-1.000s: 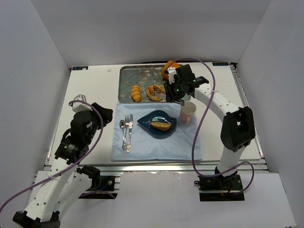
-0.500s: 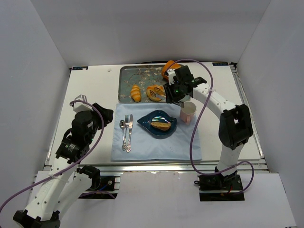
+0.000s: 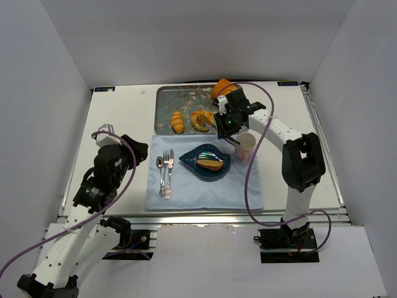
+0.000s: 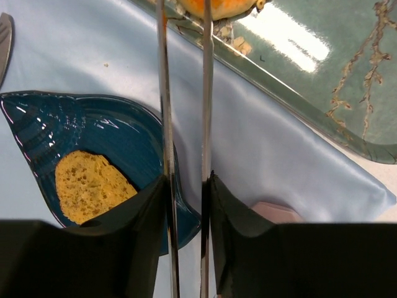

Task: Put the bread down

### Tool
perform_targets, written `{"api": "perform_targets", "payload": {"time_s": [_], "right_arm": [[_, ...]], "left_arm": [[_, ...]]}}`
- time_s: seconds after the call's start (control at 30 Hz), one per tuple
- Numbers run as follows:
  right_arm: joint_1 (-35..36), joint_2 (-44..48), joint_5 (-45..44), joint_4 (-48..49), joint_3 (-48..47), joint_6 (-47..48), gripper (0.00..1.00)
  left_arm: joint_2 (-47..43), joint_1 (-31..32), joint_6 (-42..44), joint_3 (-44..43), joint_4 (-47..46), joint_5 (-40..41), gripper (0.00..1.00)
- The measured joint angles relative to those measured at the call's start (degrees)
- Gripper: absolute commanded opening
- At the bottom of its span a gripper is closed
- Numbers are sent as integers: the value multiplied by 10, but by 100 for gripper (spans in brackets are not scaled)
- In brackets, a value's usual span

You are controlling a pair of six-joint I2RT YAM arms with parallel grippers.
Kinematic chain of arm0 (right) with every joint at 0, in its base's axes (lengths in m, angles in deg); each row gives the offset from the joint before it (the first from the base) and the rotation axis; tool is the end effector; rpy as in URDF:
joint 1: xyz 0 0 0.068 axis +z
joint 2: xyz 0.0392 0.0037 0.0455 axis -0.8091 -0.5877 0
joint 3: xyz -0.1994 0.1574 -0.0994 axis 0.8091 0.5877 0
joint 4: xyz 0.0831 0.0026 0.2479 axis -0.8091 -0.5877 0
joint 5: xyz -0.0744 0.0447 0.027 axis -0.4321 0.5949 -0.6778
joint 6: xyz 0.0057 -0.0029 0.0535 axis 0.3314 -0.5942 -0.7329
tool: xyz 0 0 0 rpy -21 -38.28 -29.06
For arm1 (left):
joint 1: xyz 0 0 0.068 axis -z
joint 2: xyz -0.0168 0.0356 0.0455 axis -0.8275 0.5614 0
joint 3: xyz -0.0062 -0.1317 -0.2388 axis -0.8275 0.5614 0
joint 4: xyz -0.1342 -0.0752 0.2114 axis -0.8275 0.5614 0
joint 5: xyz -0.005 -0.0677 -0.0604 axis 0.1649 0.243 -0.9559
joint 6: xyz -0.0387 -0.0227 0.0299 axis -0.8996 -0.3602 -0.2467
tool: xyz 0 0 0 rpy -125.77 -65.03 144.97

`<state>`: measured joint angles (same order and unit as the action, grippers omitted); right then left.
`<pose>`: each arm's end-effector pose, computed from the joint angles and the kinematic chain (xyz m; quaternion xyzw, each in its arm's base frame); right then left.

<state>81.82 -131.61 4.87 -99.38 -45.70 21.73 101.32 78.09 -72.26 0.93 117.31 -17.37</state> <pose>0.3731 0.2034 0.2467 -0.2711 0.9046 0.1471 0.2942 0.1367 -0.0456 0.3188 -0.2157 0.7986 -0.1985 0.5257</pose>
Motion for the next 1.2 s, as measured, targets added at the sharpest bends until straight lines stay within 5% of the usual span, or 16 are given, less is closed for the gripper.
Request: {"api": "perform_targets", "payload": {"time_s": [0.37, 1.2], "right_arm": [[0, -2, 20, -6, 0, -2, 0], [-61, 59, 110, 3, -7, -2, 0]], "left_arm": [[2, 0, 0, 0, 0, 0, 62], [-3, 0, 0, 0, 2, 2, 62]]}}
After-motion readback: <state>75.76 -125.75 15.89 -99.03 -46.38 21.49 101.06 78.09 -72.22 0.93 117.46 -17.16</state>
